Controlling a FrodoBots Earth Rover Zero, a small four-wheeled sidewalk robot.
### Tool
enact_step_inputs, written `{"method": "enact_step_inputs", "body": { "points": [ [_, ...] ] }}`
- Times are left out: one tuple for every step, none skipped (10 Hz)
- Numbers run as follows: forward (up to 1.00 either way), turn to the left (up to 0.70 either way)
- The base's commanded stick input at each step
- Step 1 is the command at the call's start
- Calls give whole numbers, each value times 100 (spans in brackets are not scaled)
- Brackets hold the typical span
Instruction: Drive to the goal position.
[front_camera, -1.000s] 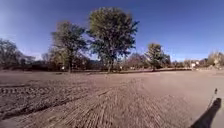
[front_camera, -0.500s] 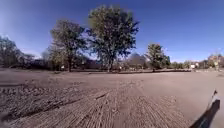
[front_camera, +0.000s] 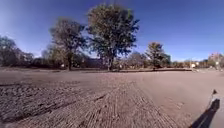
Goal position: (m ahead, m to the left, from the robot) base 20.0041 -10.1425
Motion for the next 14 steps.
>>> {"method": "enact_step_inputs", "body": {
  "points": [
    [50,0],
    [50,0],
    [50,0],
    [50,0],
    [50,0],
    [50,0],
    [50,0],
    [50,0],
    [50,0],
    [50,-6],
    [50,-14],
    [50,-21],
    [50,-28],
    [50,-36]
  ]
}}
